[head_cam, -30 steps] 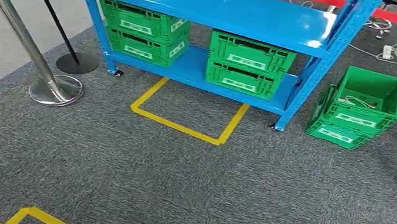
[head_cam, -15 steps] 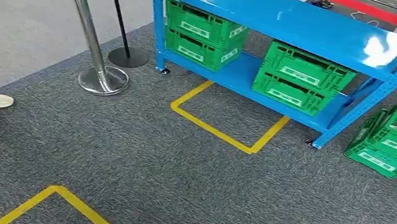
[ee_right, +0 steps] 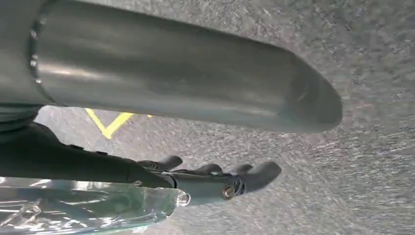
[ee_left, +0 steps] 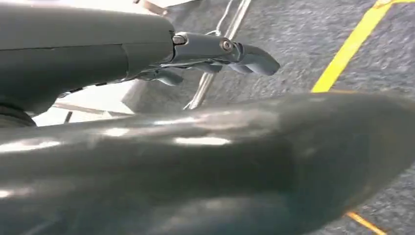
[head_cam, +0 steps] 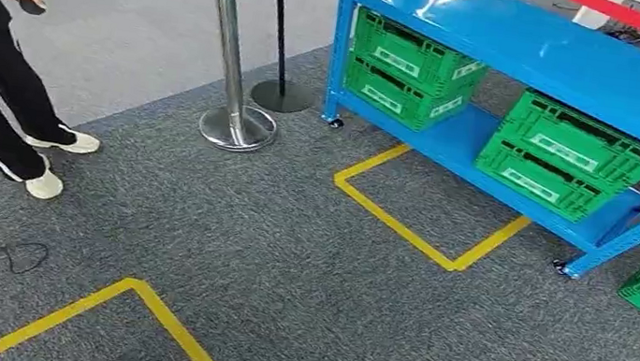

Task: Take the parts from the cabinet and place them on the table.

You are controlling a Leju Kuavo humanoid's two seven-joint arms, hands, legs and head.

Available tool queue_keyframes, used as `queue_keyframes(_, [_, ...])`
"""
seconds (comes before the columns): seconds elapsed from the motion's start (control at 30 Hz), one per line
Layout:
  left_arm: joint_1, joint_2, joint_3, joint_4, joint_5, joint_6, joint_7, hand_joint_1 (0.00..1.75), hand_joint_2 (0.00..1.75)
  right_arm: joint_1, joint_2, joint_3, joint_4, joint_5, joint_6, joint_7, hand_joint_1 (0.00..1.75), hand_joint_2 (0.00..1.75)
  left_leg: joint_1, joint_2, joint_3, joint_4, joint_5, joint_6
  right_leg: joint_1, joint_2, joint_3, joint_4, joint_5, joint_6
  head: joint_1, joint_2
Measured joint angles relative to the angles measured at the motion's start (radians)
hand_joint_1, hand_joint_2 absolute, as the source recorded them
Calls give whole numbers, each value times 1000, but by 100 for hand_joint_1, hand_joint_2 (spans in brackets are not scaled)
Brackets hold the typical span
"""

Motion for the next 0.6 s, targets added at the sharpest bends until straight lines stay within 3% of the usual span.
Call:
queue_keyframes(0.03, [1, 2, 0, 0, 0, 0, 0, 0, 0, -1, 0, 0, 0, 0, 0, 0, 0, 0, 0, 31, -5, 8, -7, 0, -7, -17, 3, -13, 10, -8, 1, 0])
queue_keyframes(0.07, [1, 0, 0, 0, 0, 0, -1, 0, 0, -2, 1, 0, 0, 1, 0, -1, 0, 0, -9, 88, -18, 34, -33, -2, -6, -27, 4, -16, 13, -14, -4, 0])
queue_keyframes(0.1, [-3, -2, 0, 0, 0, 0, -2, 0, 0, 0, 1, 0, 0, 1, 0, -1, 0, 0, -10, 114, -50, 100, -77, -5, -5, -42, 2, -16, 13, -15, -2, 0])
queue_keyframes(0.17, [-7, -2, 0, 0, 1, 1, -8, 0, 0, 4, 1, 0, 0, 1, 0, -1, 0, 0, -9, 129, -120, 257, -148, -9, -2, -76, 0, -16, 12, -17, -2, 0])
queue_keyframes(0.2, [-6, -2, 0, 0, 3, 1, -10, 0, 0, 4, 1, 0, 0, 1, 1, -1, 0, 0, -9, 130, -139, 302, -158, -11, -2, -91, -1, -15, 11, -18, -3, 0])
queue_keyframes(0.23, [-5, -1, 0, 0, 6, 2, -16, 0, 0, 3, 1, 0, 0, 1, 1, -1, 0, 0, -9, 131, -132, 298, -145, -12, -2, -105, -1, -15, 11, -18, -3, 0])
queue_keyframes(0.3, [-3, 0, 2, 0, 16, 0, -36, 0, 0, 0, 1, 0, 0, 0, 1, -2, 0, 0, -8, 145, -59, 170, -72, -12, -2, -131, 0, -15, 9, -16, -3, 0])
queue_keyframes(0.33, [-4, 0, 2, 0, 19, -2, -47, 0, 0, 0, 2, 0, 0, 0, 1, -2, 0, 0, -8, 172, -6, 79, -37, -12, -3, -143, 2, -14, 7, -12, -3, 0])
queue_keyframes(0.37, [-7, -2, 2, 0, 27, -6, -60, 0, 0, 0, 1, 0, 0, 0, 1, -3, 0, 0, -13, 227, 29, 20, -37, -14, 6, -153, 1, -12, 2, -5, -4, 0])
queue_keyframes(0.4, [-12, -2, 3, 0, 38, -18, -74, 0, 0, 0, 1, 0, 0, 0, 1, -4, 0, 0, -13, 216, 29, 5, -39, 0, 12, -163, -11, 1, -6, 1, -5, 0])
queue_keyframes(0.43, [-12, -2, 8, 0, 50, -33, -99, 0, 0, -1, 1, -1, 0, 0, 1, -6, 0, 0, -14, 202, 27, 8, -40, 11, 13, -173, -6, -4, -8, 4, 6, 0])
queue_keyframes(0.5, [-5, -3, 21, 0, 69, -43, -147, 0, 0, -4, 1, -1, 0, -3, 0, -11, 0, 0, -18, 184, 25, 8, -41, 20, 11, -192, 7, -8, -8, 7, 7, 0])
queue_keyframes(0.53, [-3, -5, 28, 0, 84, -44, -181, 0, 0, -5, 1, -1, 0, -5, 0, -13, 0, 0, -12, 171, 26, 5, -36, 30, 6, -183, 7, -2, -14, 16, 6, 0])
queue_keyframes(0.57, [-3, -7, 34, 0, 95, -46, -207, 0, 0, -5, 1, -2, 0, -7, -1, -14, 0, 0, -11, 164, 25, 5, -34, 34, 2, -127, -4, 26, -42, 24, 11, 0])
queue_keyframes(0.6, [-6, -7, 40, 0, 104, -48, -232, 0, 0, -2, 1, -3, 0, -10, -2, -17, 0, 0, -11, 155, 24, 5, -32, 40, 0, -94, -29, 86, -82, 26, 13, 0])
